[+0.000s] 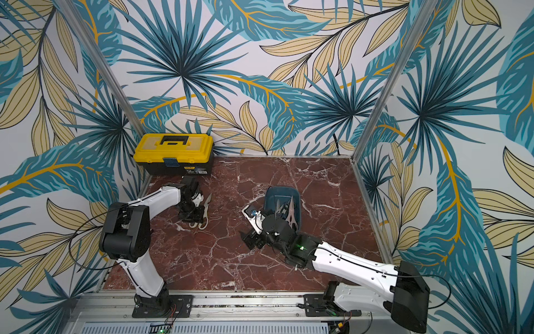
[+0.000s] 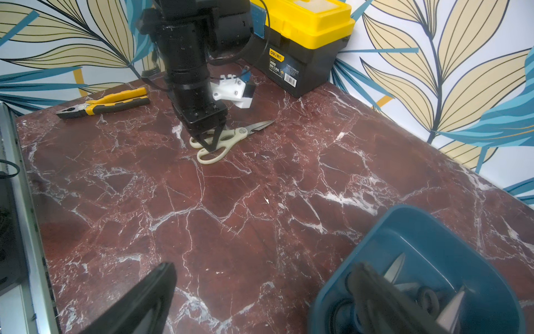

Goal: Put the scissors into the storage box
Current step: Pick up the scissors from the center of the board, then place the scissors in the storage box.

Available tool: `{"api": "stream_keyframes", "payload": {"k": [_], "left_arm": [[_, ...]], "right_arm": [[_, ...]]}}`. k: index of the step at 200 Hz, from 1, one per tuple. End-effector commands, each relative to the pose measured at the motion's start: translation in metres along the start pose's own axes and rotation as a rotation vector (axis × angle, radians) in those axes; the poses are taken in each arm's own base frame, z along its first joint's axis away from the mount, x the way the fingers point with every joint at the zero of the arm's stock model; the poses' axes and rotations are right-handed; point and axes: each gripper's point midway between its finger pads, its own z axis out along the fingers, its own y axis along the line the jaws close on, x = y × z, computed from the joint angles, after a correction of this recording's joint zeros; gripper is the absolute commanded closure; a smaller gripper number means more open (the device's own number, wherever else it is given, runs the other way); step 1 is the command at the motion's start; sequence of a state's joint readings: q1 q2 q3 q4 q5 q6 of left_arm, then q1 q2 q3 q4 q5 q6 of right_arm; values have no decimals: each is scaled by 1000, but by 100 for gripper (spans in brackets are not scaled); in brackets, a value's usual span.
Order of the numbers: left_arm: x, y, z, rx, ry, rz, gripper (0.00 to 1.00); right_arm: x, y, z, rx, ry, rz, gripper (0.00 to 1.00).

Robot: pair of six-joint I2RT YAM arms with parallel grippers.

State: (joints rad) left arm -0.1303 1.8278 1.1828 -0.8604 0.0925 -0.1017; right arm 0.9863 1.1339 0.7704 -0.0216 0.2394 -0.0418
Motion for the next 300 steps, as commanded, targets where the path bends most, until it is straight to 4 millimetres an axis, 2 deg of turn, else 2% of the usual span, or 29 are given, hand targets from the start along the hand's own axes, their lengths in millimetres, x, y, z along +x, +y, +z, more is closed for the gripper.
{"api": "stream_keyframes", "payload": {"k": [1, 40, 68, 78, 88, 120, 141, 180, 202, 221, 246, 275, 300], "left_arm": [[10, 2, 9, 3, 19, -17, 52], [10, -1, 18, 20, 26, -61, 51], [5, 3, 17, -11, -3, -72, 61], [4, 4, 15, -27, -2, -77, 69], [2, 5, 13, -43, -9, -69, 69], [-6, 1, 1, -57, -66, -60, 72], [-11, -6, -12, -67, -108, -42, 76], [-18, -24, -48, -97, -199, -48, 88], [-24, -50, -76, -62, -278, -23, 88], [-30, -83, -102, -21, -352, 11, 86], [-33, -150, -126, 79, -435, 80, 84], [-32, -237, -132, 241, -496, 147, 80], [-27, -301, -113, 374, -473, 169, 80]], "right_arm": [[-6, -5, -1, 28, -11, -1, 0], [-5, -7, -4, 34, -7, -9, 0], [-3, -8, -4, 41, -13, -13, 0], [-2, -11, -6, 52, -9, -4, 0], [-3, -12, -7, 57, -16, 7, 0], [-1, -12, -8, 56, -18, 18, 0], [-5, -17, -11, 84, -34, 32, 0], [-14, -30, -17, 153, -65, 22, 0], [-22, -36, -22, 182, -98, 34, 0], [-25, -48, -29, 247, -138, 73, 0], [-26, -84, -53, 447, -200, 169, 0], [-20, -120, -89, 659, -272, 250, 1], [-13, -132, -103, 740, -252, 252, 0]]}}
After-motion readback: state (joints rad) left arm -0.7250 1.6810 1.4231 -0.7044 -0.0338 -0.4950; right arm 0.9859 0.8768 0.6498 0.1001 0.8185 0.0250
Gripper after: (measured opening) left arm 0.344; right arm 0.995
